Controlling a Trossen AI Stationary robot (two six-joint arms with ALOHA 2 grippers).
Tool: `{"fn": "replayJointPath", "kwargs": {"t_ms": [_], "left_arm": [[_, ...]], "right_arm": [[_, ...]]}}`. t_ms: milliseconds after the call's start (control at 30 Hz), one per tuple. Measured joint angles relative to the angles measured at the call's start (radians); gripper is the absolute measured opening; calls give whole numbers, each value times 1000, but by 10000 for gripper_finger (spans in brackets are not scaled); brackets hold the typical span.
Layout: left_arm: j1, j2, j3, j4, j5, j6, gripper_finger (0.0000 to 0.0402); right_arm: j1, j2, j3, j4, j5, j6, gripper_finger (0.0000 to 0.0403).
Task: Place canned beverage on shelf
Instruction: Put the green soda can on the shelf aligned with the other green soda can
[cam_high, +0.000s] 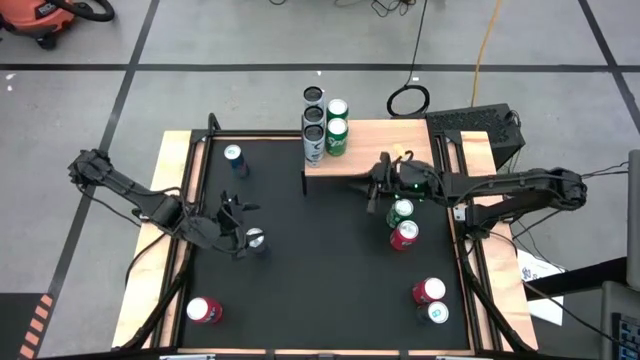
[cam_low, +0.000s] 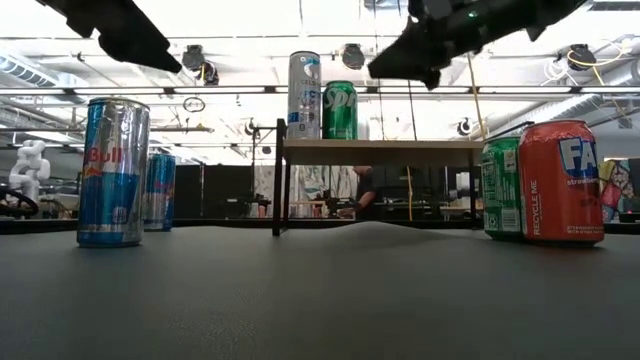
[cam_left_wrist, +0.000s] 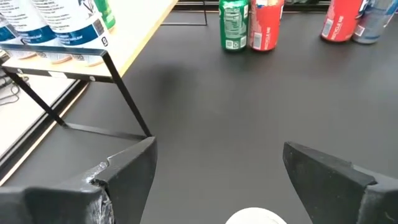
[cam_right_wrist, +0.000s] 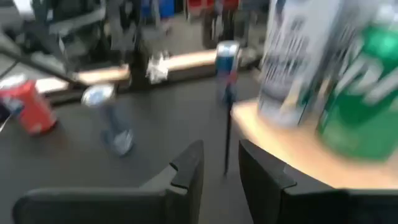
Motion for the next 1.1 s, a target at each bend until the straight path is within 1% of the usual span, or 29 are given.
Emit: {"fn": "replayJointPath", "kwargs": {"t_ms": [133,233,300,333,467,667,833,900,1000,1100], "left_arm": [[7,24,0,28,-10,20,347],[21,58,0,87,-11,55,347],[30,84,0,120,-13,60,347],[36,99,0,132,-14,61,347],[62,151,0,157,-38,60,347],[97,217,0,159,-54,59,347],[111,257,0,184,-55,54,347],[111,266,0,197,-55,54,347],[112,270,0,215,-54,57,347],[115,271,0,212,-55,57,347]], "right_arm": [[48,-1,0,-117,-27,30,89],[72,-3,0,-180,-27,98,89],[81,-24,2,-256,-23,140,89],[88,-37,11,-305,-17,156,89],[137,-86,66,-485,71,206,89],[191,-107,159,-747,82,345,89],[223,-100,164,-871,82,470,89],[234,-97,164,-903,99,505,89],[251,-96,164,-898,130,505,89],[261,-103,165,-864,127,479,93]]}}
